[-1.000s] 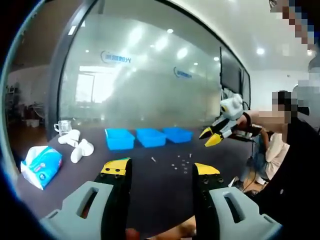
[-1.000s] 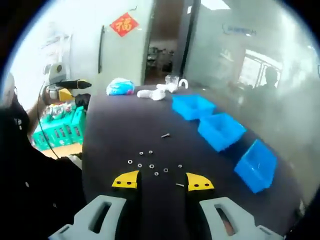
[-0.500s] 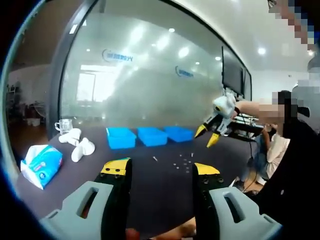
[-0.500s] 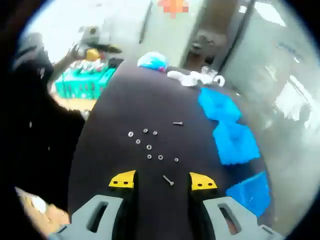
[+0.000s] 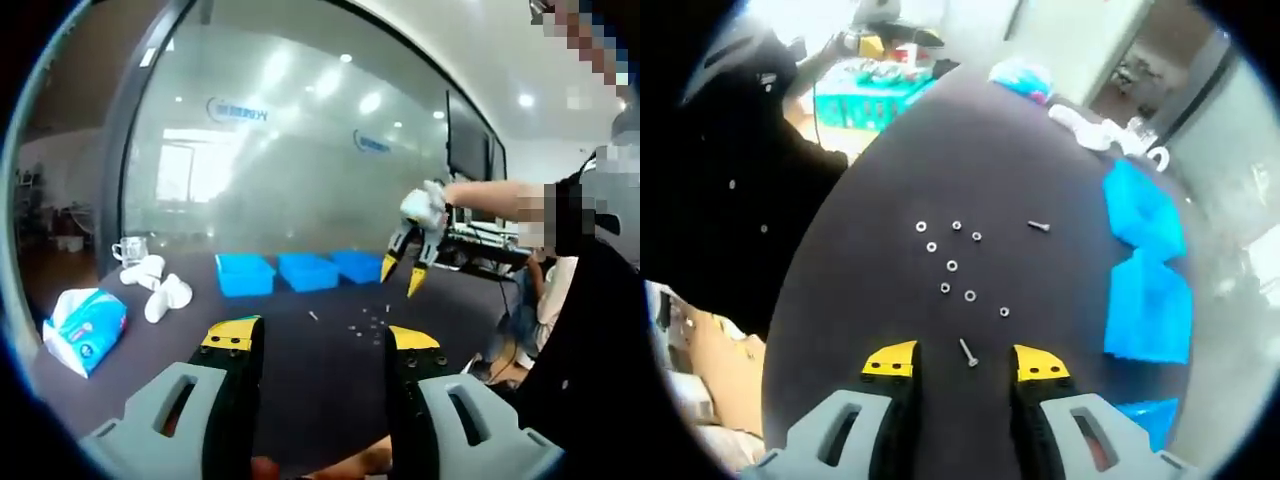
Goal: Sort the screws, nuts, and washers into the corresponding bins
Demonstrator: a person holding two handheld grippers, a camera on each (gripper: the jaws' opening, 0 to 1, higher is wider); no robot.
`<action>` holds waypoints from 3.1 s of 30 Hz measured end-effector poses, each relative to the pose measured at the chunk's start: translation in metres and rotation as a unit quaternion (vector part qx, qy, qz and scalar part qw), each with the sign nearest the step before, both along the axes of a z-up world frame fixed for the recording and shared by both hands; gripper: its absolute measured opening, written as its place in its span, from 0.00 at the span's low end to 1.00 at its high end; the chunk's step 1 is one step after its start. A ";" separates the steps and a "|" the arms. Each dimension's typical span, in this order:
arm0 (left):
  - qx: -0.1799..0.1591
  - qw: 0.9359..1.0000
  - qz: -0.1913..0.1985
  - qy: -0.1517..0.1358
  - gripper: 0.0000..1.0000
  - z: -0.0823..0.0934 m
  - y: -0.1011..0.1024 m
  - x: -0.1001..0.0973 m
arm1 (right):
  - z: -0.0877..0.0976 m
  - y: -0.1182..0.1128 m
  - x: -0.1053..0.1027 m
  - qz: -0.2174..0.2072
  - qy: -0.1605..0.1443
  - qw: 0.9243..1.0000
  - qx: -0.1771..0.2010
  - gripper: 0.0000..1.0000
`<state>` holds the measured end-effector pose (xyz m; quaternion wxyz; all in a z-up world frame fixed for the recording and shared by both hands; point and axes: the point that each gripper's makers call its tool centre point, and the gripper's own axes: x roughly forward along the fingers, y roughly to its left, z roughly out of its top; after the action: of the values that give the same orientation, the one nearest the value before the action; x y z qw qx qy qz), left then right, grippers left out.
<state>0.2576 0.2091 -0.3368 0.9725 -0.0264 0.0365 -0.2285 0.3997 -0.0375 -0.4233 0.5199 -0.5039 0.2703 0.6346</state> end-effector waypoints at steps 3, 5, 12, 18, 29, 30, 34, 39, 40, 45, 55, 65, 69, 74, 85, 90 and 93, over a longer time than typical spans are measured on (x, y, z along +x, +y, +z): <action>-0.005 1.000 0.006 -0.003 0.46 0.001 0.002 -0.001 | -0.009 -0.005 0.004 0.021 0.006 0.999 -0.040 0.30; -0.006 1.000 0.010 -0.003 0.46 0.001 0.003 -0.001 | -0.014 -0.002 0.008 0.037 0.000 0.998 -0.051 0.29; -0.004 1.000 0.014 0.002 0.46 -0.003 0.004 -0.002 | -0.023 0.002 0.009 0.070 0.002 0.995 -0.076 0.24; -0.005 1.000 0.013 0.002 0.46 -0.002 0.003 -0.001 | -0.030 0.001 0.011 0.079 0.002 0.992 -0.097 0.22; -0.006 1.000 0.012 0.002 0.46 -0.003 0.002 0.000 | -0.046 -0.010 0.015 0.079 -0.005 0.988 -0.134 0.17; -0.006 1.000 0.012 0.002 0.46 -0.003 0.002 0.001 | -0.044 -0.009 0.014 0.077 -0.003 0.989 -0.130 0.16; -0.008 1.000 0.009 0.001 0.46 -0.003 0.001 0.001 | -0.039 -0.001 0.012 0.072 0.001 0.991 -0.114 0.15; -0.009 1.000 0.010 0.002 0.46 -0.004 0.001 0.000 | -0.046 0.000 0.010 0.076 0.004 0.990 -0.119 0.13; -0.010 1.000 0.011 0.002 0.46 -0.005 0.001 0.000 | -0.047 0.000 0.010 0.076 0.005 0.990 -0.120 0.12; -0.009 1.000 0.012 0.000 0.46 -0.003 0.002 -0.001 | -0.050 -0.002 0.007 0.063 0.016 0.990 -0.128 0.06; -0.010 1.000 0.010 0.000 0.46 -0.003 0.000 -0.002 | -0.049 -0.007 0.002 0.004 0.035 0.992 -0.122 0.00; -0.012 1.000 0.000 -0.004 0.46 0.000 -0.005 0.001 | -0.022 -0.010 -0.008 -0.084 0.072 0.994 0.016 0.00; -0.010 1.000 -0.011 -0.005 0.46 0.001 -0.011 0.004 | -0.003 -0.016 -0.014 -0.124 0.076 0.985 0.089 0.00; -0.011 1.000 -0.022 -0.008 0.46 0.004 -0.017 0.008 | 0.020 -0.032 -0.011 -0.199 0.044 0.962 0.180 0.00; -0.012 0.999 -0.038 -0.012 0.46 0.007 -0.026 0.014 | 0.074 -0.106 0.018 -0.401 -0.148 0.823 0.375 0.00; -0.009 0.999 -0.044 -0.010 0.46 0.007 -0.030 0.016 | 0.096 -0.126 0.003 -0.456 -0.191 0.741 0.456 0.00; -0.007 0.999 -0.049 -0.010 0.46 0.008 -0.033 0.016 | 0.100 -0.134 -0.008 -0.473 -0.205 0.710 0.480 0.00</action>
<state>0.2732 0.1757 -0.3291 0.9604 -0.0287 0.0263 -0.2760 0.3921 -0.1715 -0.3232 0.9665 -0.1100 0.0189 0.2309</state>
